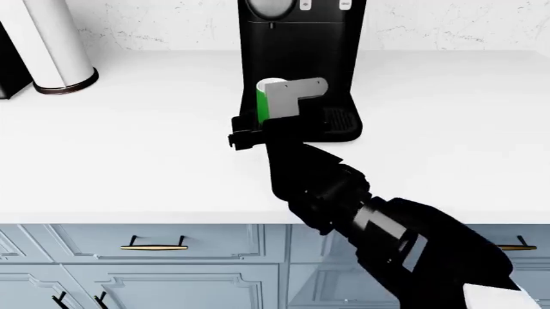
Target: Pick the mug from under the coffee machine dispenser and place it on the counter.
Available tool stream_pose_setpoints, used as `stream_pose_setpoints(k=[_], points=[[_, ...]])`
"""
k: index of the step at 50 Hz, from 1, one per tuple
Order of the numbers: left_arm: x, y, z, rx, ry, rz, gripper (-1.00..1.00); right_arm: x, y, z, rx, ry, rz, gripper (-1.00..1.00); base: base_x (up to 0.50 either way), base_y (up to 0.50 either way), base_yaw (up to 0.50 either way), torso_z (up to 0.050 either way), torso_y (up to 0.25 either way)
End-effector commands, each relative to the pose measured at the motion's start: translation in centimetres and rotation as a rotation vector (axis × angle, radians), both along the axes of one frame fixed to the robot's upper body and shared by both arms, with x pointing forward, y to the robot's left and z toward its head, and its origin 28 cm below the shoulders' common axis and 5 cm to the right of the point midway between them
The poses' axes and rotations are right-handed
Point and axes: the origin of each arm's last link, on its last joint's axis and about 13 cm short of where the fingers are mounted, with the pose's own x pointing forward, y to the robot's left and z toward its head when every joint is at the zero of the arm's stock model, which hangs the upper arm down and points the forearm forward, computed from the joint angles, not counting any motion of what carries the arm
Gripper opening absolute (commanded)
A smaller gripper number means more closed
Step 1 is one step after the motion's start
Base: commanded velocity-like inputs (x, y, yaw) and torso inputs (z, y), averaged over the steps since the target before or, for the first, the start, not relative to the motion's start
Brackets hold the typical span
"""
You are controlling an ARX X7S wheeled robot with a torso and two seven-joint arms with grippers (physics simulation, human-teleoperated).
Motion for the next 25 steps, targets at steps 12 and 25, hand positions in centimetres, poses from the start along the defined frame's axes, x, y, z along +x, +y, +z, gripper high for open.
stream_pose_setpoints(k=[12, 25], points=[[-0.14, -0.03, 0.00, -0.001, -0.001, 0.001, 1.00, 0.56, -0.63, 0.06, 0.001, -0.014, -0.059, -1.00, 0.00, 0.00, 0.00, 0.000, 0.000], [-0.18, -0.04, 0.02, -0.002, -0.003, 0.001, 1.00, 0.44, -0.39, 0.37, 0.002, -0.036, -0.045, -1.00, 0.00, 0.00, 0.00, 0.000, 0.000]])
